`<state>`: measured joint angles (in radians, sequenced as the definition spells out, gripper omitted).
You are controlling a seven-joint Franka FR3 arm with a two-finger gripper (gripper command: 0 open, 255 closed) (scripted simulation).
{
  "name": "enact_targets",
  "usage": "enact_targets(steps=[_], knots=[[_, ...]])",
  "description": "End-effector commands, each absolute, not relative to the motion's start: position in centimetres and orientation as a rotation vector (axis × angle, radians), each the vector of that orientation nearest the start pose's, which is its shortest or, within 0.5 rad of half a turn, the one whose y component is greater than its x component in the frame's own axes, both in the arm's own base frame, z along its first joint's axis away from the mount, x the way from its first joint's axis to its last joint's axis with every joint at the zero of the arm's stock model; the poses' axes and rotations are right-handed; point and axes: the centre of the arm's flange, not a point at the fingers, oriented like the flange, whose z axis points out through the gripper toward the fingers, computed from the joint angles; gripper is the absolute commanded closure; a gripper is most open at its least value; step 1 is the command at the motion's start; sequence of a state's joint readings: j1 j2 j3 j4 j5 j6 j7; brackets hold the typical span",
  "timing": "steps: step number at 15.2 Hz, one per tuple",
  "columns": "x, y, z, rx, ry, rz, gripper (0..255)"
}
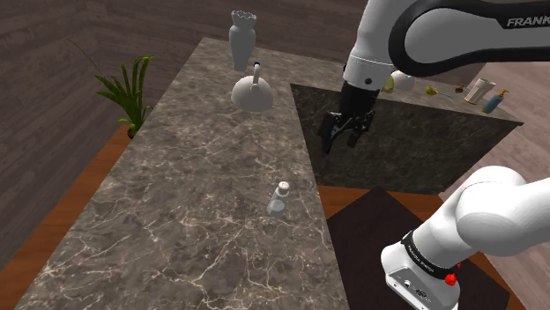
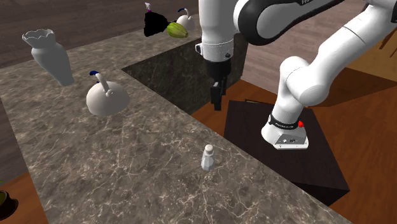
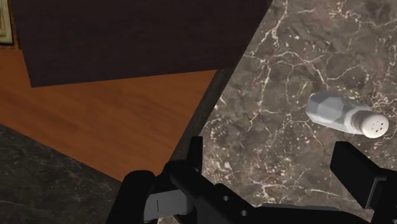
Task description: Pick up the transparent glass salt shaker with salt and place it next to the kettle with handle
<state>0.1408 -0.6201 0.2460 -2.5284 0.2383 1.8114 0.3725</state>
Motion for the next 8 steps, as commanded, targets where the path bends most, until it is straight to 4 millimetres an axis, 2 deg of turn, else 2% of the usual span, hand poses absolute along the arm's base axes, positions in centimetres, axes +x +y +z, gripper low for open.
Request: enact_targets(steps=[1,8], knots=[[32.1,17.8,45.6,-3.079,0.166,0.195,0],[32.9,25.7,41.4,-3.056,0.160,0.184,0]])
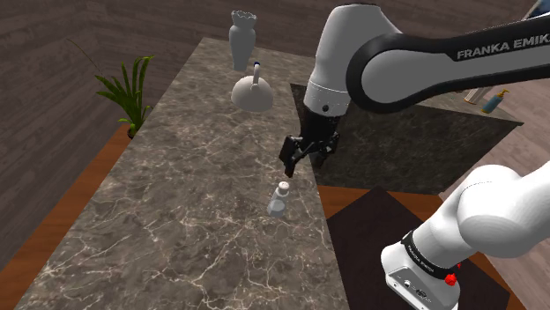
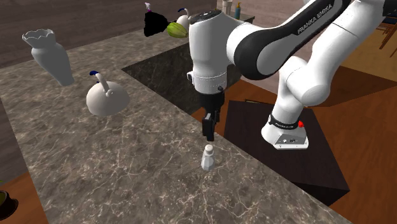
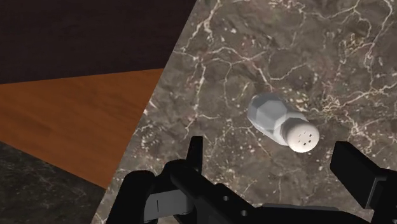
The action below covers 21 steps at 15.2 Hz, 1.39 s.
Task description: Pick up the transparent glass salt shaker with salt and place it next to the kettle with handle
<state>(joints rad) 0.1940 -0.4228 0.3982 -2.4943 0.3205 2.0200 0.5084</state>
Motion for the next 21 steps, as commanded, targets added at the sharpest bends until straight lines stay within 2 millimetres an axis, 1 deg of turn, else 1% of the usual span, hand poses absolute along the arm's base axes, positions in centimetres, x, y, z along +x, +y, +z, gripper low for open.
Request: enact_targets(steps=[1,2,3,9,10,18,19,21], knots=[[33.0,26.8,40.8,-3.052,0.159,0.182,0],[33.1,27.9,40.2,-3.049,0.158,0.181,0],[33.1,28.2,40.1,-3.048,0.158,0.180,0],[32.8,28.5,37.0,-3.048,0.158,0.180,0],[32.7,28.5,36.2,-3.048,0.158,0.180,0],[32.7,28.5,36.2,-3.048,0.158,0.180,0],[32.7,28.5,36.2,-3.048,0.158,0.180,255],[32.7,28.5,36.2,-3.048,0.158,0.180,255]])
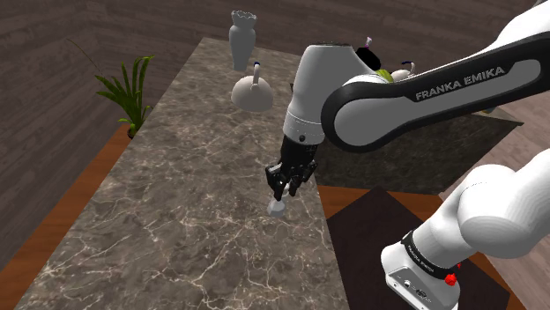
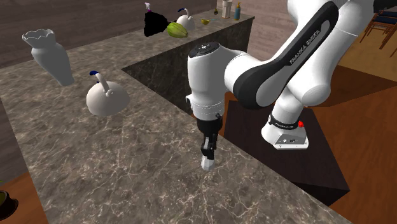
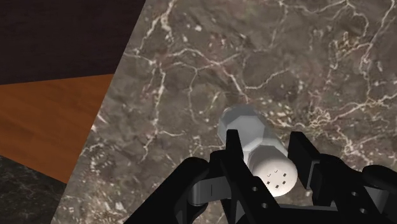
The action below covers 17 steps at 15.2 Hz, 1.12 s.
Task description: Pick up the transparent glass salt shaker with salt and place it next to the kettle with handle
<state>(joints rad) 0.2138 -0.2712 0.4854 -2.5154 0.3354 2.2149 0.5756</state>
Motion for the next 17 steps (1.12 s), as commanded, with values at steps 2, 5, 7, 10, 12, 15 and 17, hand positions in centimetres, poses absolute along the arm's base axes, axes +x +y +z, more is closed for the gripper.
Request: enact_targets(steps=[2,5,7,10,12,15,17], knots=[[32.7,28.5,36.2,-3.048,0.158,0.180,255],[32.6,28.5,36.2,-3.048,0.158,0.180,255],[32.7,28.5,36.2,-3.048,0.158,0.180,255],[32.7,28.5,37.7,-3.048,0.158,0.180,255],[32.7,28.5,38.8,-3.048,0.158,0.180,255],[32.7,28.5,40.4,-3.048,0.158,0.180,255],[32.7,28.5,41.4,-3.048,0.158,0.180,255]])
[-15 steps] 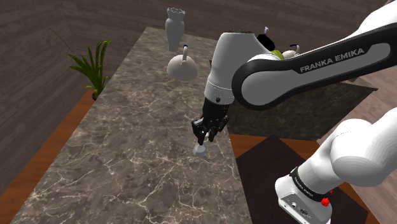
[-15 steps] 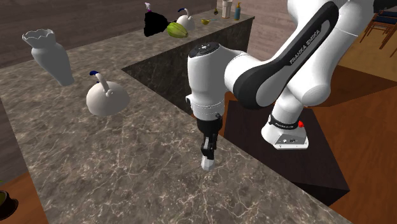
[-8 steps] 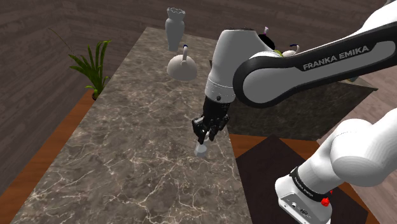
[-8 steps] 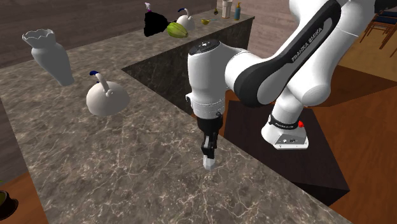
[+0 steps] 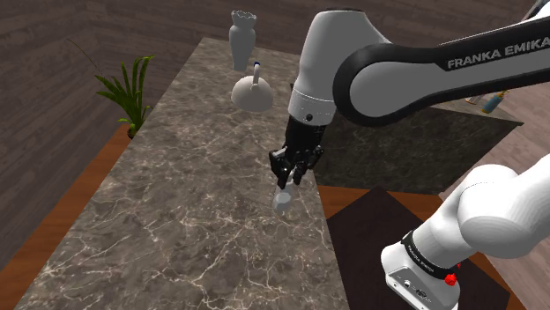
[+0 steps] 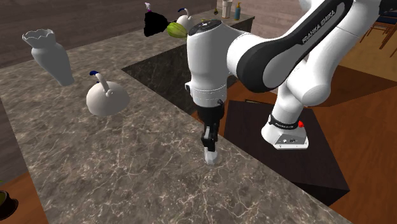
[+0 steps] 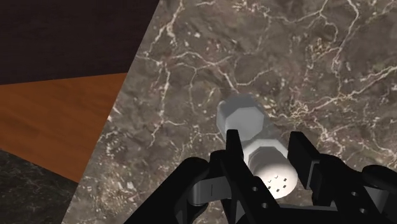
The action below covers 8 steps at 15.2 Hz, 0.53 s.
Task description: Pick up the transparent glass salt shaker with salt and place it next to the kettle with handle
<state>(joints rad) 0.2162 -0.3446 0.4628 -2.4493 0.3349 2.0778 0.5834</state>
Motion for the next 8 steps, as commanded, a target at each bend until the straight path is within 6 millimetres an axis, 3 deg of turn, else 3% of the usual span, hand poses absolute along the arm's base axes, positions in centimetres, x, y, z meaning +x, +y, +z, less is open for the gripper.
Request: enact_targets(steps=[1,8], knots=[[32.7,28.5,42.0,-3.048,0.158,0.180,255],[32.7,28.5,45.7,-3.048,0.158,0.180,255]])
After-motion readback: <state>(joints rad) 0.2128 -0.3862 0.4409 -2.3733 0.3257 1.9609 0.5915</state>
